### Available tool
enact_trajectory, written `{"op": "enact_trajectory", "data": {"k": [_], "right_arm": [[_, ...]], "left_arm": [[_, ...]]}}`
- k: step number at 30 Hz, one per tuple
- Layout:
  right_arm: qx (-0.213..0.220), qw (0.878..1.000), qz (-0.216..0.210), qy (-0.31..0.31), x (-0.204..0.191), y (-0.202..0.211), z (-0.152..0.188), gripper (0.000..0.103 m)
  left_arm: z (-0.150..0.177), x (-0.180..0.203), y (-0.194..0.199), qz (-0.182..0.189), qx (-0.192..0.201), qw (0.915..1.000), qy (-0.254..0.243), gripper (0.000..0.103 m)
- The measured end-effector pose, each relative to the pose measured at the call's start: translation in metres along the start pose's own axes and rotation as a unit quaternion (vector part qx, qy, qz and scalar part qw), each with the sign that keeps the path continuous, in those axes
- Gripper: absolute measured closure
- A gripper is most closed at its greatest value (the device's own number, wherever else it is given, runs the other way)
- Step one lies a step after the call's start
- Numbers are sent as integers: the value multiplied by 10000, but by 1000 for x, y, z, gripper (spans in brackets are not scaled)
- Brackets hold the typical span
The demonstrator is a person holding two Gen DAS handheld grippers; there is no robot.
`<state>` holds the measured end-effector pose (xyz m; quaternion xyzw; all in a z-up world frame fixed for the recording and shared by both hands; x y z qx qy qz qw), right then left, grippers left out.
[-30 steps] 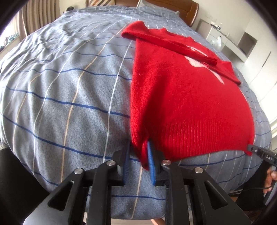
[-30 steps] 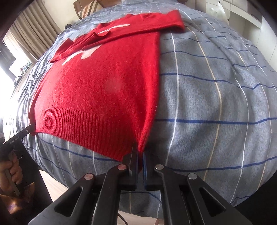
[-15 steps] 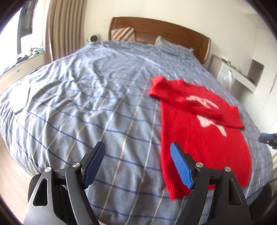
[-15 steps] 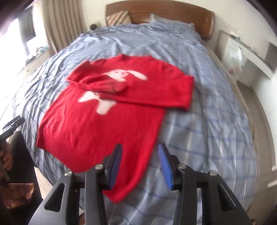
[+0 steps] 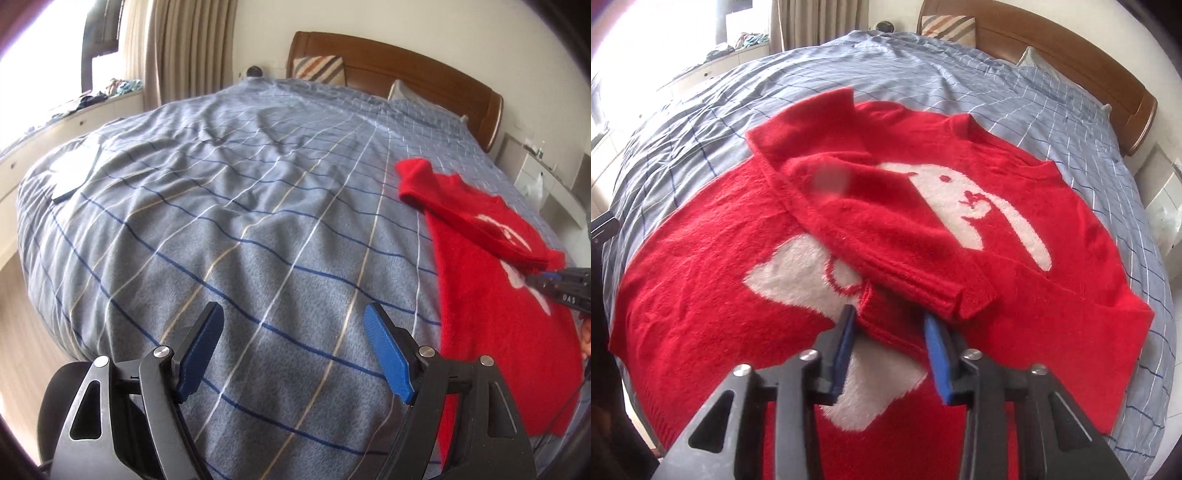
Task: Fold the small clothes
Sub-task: 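Lift the hem with both grippers and flip the folded half open flat, then grasp a sleeve cuff with the right gripper and pull the sleeve straight out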
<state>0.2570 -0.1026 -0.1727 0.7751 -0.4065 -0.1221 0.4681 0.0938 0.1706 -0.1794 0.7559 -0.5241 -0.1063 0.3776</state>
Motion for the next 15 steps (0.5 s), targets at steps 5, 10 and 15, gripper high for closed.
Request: {"op": "enact_trajectory", "data": {"k": [5,10,15], "right_arm": [[579,9895,483,-1234,80,59,27,97],[939,9345,1313,-3171,215,143,129,97],[594,8799,2053,-4244,284,189,260,97]], "left_arm": [[3,4,3,24,14,9999,-106,23],[3,3,-1,18,-54,10000,-20,23],[7,6,-2,-3,-81,9999,-87,23]]}}
Point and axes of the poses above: each gripper's, at about its wrist camera, not at the fingertips, and y roughly against the way its jaws point, x to its right, z to its underside, the point moved 8 cm from there along -y, roughly the way its jaws point, and after that the axes turned 9 degrees about y, right-handed, at the moved point
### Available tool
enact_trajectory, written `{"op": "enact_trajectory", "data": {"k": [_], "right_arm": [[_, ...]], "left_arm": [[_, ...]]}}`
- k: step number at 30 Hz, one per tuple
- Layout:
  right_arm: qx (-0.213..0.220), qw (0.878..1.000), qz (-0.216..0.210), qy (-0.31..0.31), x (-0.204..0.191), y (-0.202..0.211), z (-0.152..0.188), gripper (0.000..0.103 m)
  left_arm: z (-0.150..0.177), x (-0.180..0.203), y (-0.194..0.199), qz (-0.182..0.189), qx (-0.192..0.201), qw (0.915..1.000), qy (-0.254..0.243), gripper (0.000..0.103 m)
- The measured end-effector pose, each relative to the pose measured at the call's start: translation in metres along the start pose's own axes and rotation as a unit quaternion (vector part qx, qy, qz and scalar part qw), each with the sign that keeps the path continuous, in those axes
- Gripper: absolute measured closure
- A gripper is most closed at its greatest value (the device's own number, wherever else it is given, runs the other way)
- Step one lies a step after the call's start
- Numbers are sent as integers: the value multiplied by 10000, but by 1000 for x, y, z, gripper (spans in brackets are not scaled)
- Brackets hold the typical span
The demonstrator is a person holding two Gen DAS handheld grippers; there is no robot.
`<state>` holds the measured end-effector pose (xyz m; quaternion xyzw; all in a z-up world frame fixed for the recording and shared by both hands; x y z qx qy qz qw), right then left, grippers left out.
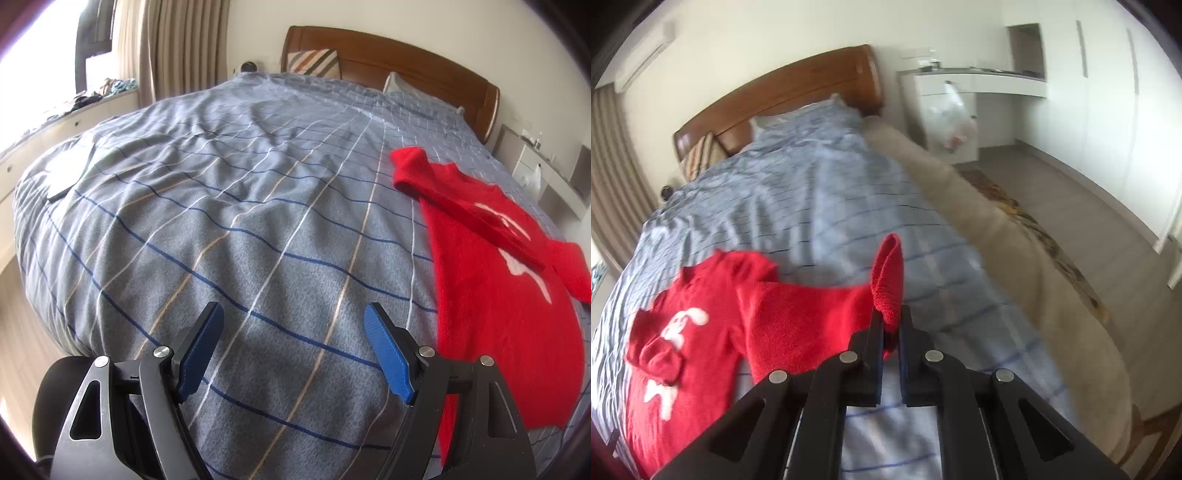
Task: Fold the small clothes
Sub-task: 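Grasp a sleeve cuff with the right gripper and pull the sleeve straight out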
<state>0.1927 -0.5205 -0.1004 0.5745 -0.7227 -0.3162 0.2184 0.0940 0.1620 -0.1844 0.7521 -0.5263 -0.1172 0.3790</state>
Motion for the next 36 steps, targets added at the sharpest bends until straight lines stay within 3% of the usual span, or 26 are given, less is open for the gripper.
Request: {"op": "enact_trajectory", "data": {"k": [2,7,16,20,24,28,30,32,34,36], "right_arm": [[-178,9997,154,-100,30,-7,19,97],[-321,9946,-209,-967,54,-17,54,97],[-290,9695,-738,-2319,81,-14,89,94],[-159,9770,-349,-2099,85,8,76,87],[-61,9848,-657,-1609,65,10,56,86],[-693,9819,-764,-1587,66,-21,83,81],[-557,9820,-707,-1659,71,-15,90,87],[-351,9898,-332,-1342,68,5,90,86],[-165,9946,-324,-971,53,25,87,83],[-9,9972,-424,-616,33,44,87,82]], "left_arm": [[2,1,-2,-23,-31,10000,-23,23],[5,3,-2,-125,-12,9998,-161,23],[7,3,-2,-179,-39,9996,-222,23],[8,5,-5,-173,-74,9995,-234,23],[10,9,-5,-205,-75,9992,-344,23],[6,16,13,-144,-2,9984,-543,23],[-6,23,31,-90,184,9969,-755,23],[-26,39,51,135,378,9943,-983,21],[-50,68,66,546,550,9895,-1217,15],[-71,113,75,1020,629,9787,-1664,13]]}}
Point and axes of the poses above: each gripper's, at about its wrist camera, not at the fingertips, and y roughly against the way its jaws point, x to its right, z to its underside, the point moved 8 cm from there along -y, roughly the way its jaws point, and after that the axes turned 9 degrees about y, right-handed, at the moved point
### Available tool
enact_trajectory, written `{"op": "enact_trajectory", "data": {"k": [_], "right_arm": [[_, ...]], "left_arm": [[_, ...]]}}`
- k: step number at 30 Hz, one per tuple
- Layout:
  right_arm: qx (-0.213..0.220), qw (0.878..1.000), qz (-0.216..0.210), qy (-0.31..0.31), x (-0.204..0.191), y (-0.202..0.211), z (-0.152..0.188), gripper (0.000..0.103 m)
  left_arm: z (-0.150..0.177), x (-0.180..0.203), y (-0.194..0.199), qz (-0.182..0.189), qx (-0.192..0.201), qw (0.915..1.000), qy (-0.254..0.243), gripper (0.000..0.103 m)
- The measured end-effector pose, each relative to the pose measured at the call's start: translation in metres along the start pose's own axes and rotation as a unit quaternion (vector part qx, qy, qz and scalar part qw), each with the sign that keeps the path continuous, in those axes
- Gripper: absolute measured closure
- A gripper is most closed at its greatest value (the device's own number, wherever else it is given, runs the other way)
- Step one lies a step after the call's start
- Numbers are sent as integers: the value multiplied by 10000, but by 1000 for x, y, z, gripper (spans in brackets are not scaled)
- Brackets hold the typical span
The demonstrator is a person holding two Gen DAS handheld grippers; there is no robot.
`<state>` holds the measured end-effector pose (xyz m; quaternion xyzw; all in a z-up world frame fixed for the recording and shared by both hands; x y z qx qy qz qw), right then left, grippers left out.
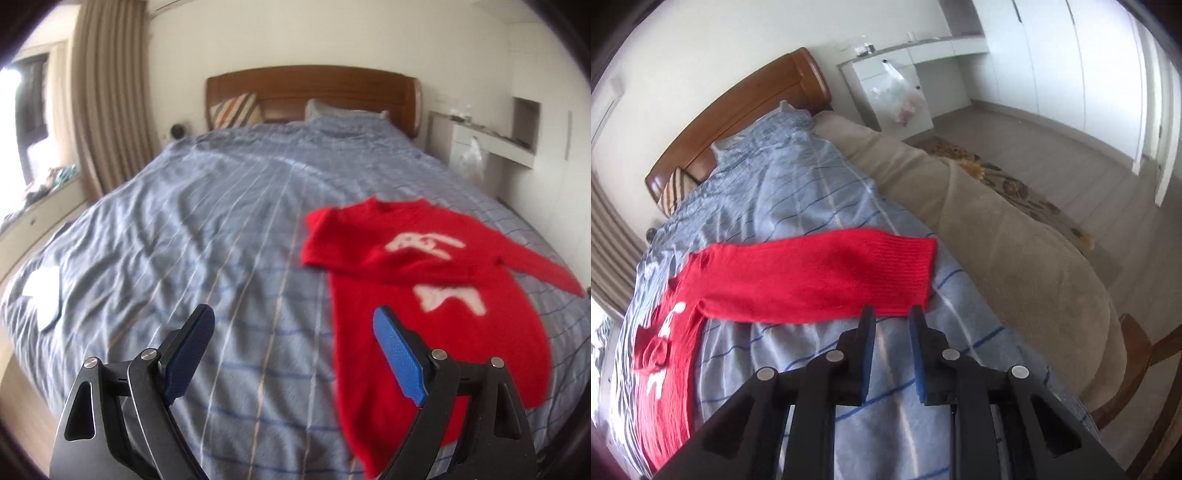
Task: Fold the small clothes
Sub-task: 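Grasp a sleeve cuff with the right gripper and pull the sleeve straight out, then grasp the other sleeve cuff with the left gripper and lay it straight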
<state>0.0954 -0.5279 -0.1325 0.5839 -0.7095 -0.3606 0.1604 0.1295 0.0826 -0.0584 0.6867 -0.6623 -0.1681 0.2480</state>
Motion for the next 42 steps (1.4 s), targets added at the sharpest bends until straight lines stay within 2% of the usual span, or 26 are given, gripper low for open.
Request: {"op": "enact_trajectory", "data": {"k": [1,3,5,7,9,11,13,17,20,21,22,23,25,28,30,31,33,35,36,38,39,41,42], "right_arm": [[59,9998,-64,161,-13,7,3,82],[124,9990,-199,372,-33,15,13,78],[130,9980,-327,525,-53,19,28,76],[76,9970,-453,620,-68,18,45,76],[-40,9961,-567,675,-80,16,61,76],[-36,9957,-734,561,-88,19,68,76],[48,9956,-772,535,-92,23,67,76],[101,9961,-747,468,-94,20,70,76],[54,9965,-785,264,-91,17,74,75],[55,9966,-790,223,-90,16,75,75],[60,9967,-782,204,-90,16,75,75],[70,9968,-765,197,-89,16,76,74],[101,9970,-728,221,-89,17,75,74],[164,9972,-683,258,-90,20,76,70],[205,9973,-658,268,-90,22,75,68],[218,9973,-653,272,-90,22,75,68],[229,9973,-631,280,-91,22,75,68],[217,9974,-634,275,-93,20,75,68],[210,9974,-637,268,-93,19,76,68],[183,9974,-631,291,-97,17,78,68],[173,9973,-626,331,-99,16,79,68],[171,9971,-594,446,-104,16,81,68],[165,9969,-570,519,-107,15,81,68]], "left_arm": [[-11,22,-7,245,-67,9992,-317,9],[-17,72,-34,698,-524,9886,-1228,8],[-7,115,-63,910,-760,9688,-2177,8],[7,145,-94,927,-913,9473,-2927,15],[22,163,-123,953,-1246,9290,-3353,25],[37,177,-144,1012,-1546,9132,-3632,26],[46,187,-158,1046,-1730,9025,-3804,26],[56,206,-174,1117,-1814,8907,-4017,28],[55,218,-184,1175,-1837,8902,-4000,43],[55,221,-185,1209,-1850,8913,-3959,56],[55,223,-187,1265,-1892,8928,-3886,81],[53,225,-187,1292,-1935,8962,-3778,98],[42,223,-182,1421,-1853,9116,-3382,99],[-1,191,-174,1540,-1625,9493,-2208,100],[-39,144,-171,1418,-1376,9723,-1252,100],[-59,111,-168,1235,-1211,9821,-742,100],[-87,41,-164,723,-890,9933,102,100],[-101,-40,-161,-18,-641,9940,884,100],[-102,-81,-159,-434,-576,9896,1245,100],[-92,-149,-156,-1249,-540,9755,1727,100],[-82,-180,-154,-1671,-550,9659,1898,100],[-60,-226,-149,-2272,-606,9483,2129,100],[-48,-243,-147,-2449,-645,9405,2265,100]]}}
Point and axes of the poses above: each gripper's, at about its wrist camera, not at the fingertips, and y roughly against the way its jaws point, x to its right, z to its underside, the point moved 8 cm from there along -y, roughly the way its jaws point, and after that the axes turned 9 degrees about y, right-handed, at the moved point
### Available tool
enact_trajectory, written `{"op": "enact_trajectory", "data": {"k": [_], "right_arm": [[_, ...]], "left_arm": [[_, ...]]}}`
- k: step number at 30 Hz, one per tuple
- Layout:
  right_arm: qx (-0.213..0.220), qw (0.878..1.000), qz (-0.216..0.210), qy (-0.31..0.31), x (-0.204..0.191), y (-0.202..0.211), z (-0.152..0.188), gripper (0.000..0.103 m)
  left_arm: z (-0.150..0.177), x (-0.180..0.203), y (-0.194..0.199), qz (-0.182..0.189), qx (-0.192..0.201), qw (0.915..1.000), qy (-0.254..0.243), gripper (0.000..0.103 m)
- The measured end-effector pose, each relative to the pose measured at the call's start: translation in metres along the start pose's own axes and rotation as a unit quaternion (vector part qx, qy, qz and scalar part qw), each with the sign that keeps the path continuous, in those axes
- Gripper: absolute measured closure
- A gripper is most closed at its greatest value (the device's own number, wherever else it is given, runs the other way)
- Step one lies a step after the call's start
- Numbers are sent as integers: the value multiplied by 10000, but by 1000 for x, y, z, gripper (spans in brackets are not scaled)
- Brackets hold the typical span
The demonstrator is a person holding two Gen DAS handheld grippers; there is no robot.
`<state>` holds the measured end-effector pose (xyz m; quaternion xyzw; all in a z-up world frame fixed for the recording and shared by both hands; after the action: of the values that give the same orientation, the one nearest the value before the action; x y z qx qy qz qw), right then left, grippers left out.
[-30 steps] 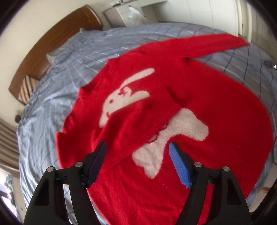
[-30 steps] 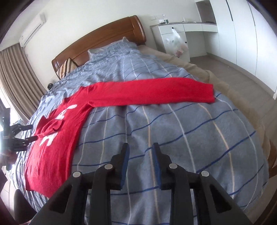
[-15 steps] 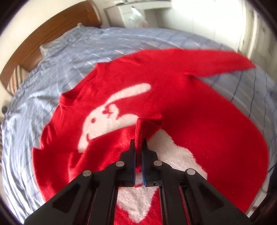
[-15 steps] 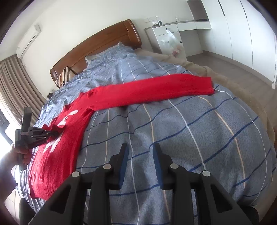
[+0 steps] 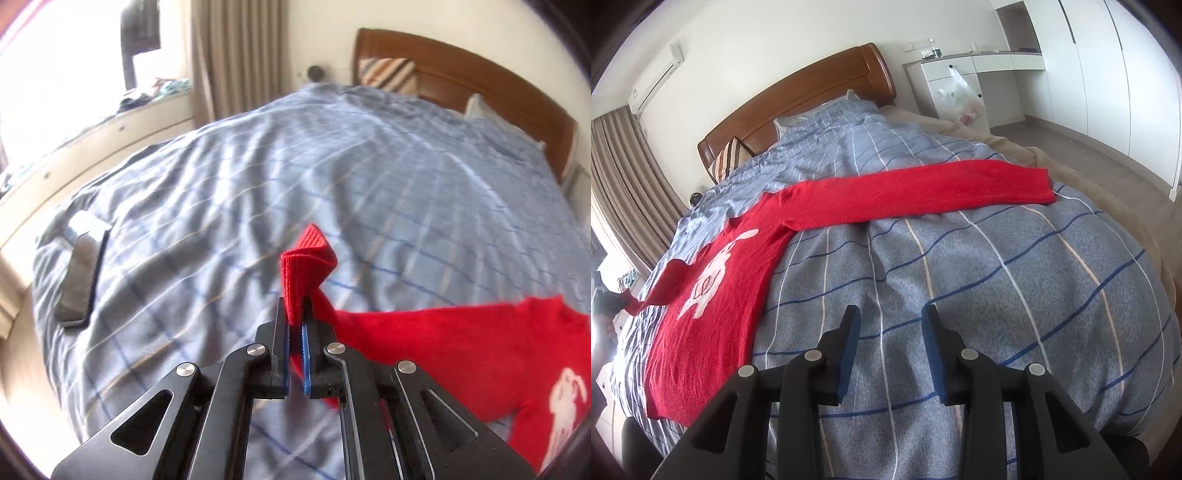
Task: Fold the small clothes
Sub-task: 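Grasp the other sleeve cuff with the left gripper and lay it straight, then grasp the hem with both grippers, pull it taut, then release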
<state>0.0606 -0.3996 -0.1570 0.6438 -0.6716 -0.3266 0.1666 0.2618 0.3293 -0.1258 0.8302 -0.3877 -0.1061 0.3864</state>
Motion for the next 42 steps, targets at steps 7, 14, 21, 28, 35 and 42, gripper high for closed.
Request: {"op": "enact_trajectory", "data": {"k": [7,14,21,28,35,42], "right_arm": [[-98,9998,106,148,-5,-5,3,68],[-105,9998,166,35,2,-6,5,68],[-95,9998,167,27,3,-5,5,68],[-569,9916,-295,1123,-47,26,8,50],[-1688,9554,-1836,1579,-138,25,69,49],[-1706,9637,-1943,659,-138,-15,84,49]], "left_arm": [[42,-47,-36,-273,-487,9971,522,100],[56,-57,-47,-117,-572,9959,695,100],[56,-62,-50,233,-620,9939,881,96],[78,-51,38,927,-551,9942,12,55],[227,7,145,2753,-2050,9360,-780,47],[288,44,155,2887,-2248,9220,-1266,47]]}}
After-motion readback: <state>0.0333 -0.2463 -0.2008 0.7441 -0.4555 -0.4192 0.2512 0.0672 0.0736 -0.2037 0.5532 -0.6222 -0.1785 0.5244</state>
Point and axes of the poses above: each gripper's, at about its wrist camera, not at the fingertips, and y roughly against the way its jaws point, x to its right, z to its underside, the point moved 8 cm from there along -y, roughly the way its jaws point, and after that the axes turned 9 degrees about y, right-handed, at the moved point
